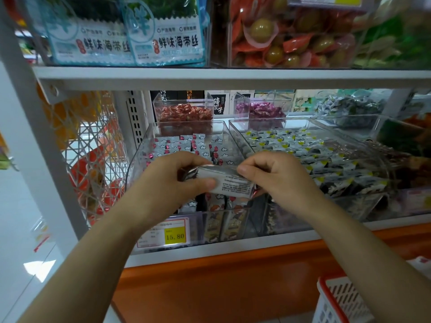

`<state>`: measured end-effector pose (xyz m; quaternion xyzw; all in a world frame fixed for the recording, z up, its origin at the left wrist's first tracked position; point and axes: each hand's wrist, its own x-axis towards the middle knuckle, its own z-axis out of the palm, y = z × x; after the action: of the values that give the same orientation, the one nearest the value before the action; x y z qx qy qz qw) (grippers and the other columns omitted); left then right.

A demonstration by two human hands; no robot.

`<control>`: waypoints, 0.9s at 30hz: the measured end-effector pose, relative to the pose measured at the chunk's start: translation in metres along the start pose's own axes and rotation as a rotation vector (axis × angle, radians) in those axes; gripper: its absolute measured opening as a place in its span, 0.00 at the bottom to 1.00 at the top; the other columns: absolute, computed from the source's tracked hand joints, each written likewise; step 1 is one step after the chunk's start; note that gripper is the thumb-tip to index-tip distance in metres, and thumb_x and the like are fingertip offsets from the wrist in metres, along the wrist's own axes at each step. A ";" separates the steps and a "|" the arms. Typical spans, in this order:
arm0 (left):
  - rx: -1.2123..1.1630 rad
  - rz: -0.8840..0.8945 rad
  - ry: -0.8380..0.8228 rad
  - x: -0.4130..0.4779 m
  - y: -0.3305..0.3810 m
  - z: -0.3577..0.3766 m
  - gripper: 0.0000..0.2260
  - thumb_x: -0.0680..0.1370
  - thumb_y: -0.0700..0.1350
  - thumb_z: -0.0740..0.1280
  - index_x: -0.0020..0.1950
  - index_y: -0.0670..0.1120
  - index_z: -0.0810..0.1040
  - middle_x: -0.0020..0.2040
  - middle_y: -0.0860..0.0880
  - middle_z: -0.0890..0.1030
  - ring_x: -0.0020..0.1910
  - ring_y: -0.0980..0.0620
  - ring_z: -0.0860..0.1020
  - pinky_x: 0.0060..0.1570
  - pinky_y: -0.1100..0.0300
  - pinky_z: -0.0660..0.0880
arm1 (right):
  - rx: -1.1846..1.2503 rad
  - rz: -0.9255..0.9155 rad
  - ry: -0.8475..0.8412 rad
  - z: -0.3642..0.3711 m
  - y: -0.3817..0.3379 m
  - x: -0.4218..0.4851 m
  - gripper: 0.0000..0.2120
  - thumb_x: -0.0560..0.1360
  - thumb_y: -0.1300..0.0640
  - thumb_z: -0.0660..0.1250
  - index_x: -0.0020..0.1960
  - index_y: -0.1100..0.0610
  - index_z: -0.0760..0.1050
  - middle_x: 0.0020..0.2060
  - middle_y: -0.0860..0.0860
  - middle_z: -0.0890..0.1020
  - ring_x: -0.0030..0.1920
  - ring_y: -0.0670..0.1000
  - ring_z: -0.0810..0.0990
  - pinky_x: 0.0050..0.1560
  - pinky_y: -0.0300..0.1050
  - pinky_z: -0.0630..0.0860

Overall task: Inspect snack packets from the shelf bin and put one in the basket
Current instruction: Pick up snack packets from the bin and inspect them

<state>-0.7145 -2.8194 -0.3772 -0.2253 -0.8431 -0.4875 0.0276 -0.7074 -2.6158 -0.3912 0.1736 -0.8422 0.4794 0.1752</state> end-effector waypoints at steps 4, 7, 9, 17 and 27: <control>-0.023 0.042 -0.007 0.001 0.001 0.002 0.07 0.72 0.47 0.70 0.47 0.57 0.79 0.40 0.60 0.81 0.33 0.63 0.77 0.28 0.73 0.70 | 0.060 0.047 -0.098 -0.010 0.003 0.002 0.08 0.75 0.58 0.65 0.39 0.51 0.80 0.33 0.46 0.83 0.37 0.49 0.83 0.38 0.46 0.82; -0.030 0.037 -0.010 0.002 0.000 0.004 0.05 0.73 0.47 0.69 0.46 0.57 0.79 0.42 0.56 0.82 0.39 0.56 0.79 0.31 0.71 0.74 | 0.175 0.094 -0.123 -0.011 0.004 0.003 0.07 0.75 0.61 0.64 0.40 0.57 0.79 0.32 0.45 0.83 0.34 0.47 0.83 0.30 0.39 0.80; -0.056 0.017 0.047 0.005 -0.001 0.006 0.03 0.74 0.47 0.68 0.46 0.55 0.80 0.40 0.51 0.83 0.39 0.50 0.80 0.31 0.68 0.76 | 0.198 0.076 -0.068 -0.008 0.005 0.004 0.08 0.76 0.59 0.63 0.41 0.58 0.79 0.32 0.45 0.83 0.34 0.47 0.83 0.30 0.40 0.80; -0.151 -0.012 0.334 0.019 -0.002 0.005 0.06 0.79 0.46 0.62 0.49 0.53 0.78 0.45 0.49 0.82 0.44 0.47 0.80 0.45 0.51 0.80 | 0.190 -0.002 0.112 0.011 0.005 0.012 0.14 0.71 0.57 0.70 0.55 0.47 0.76 0.48 0.46 0.81 0.39 0.43 0.83 0.38 0.36 0.80; 0.593 -0.018 0.141 0.049 -0.040 -0.002 0.18 0.80 0.43 0.58 0.70 0.42 0.68 0.71 0.43 0.68 0.70 0.45 0.65 0.67 0.54 0.61 | 0.118 0.084 0.416 0.010 0.014 0.021 0.16 0.73 0.56 0.70 0.60 0.56 0.75 0.42 0.46 0.77 0.45 0.52 0.82 0.50 0.50 0.80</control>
<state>-0.7749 -2.8207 -0.3950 -0.1655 -0.9466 -0.2348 0.1465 -0.7333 -2.6204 -0.3970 0.0460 -0.7648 0.5604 0.3146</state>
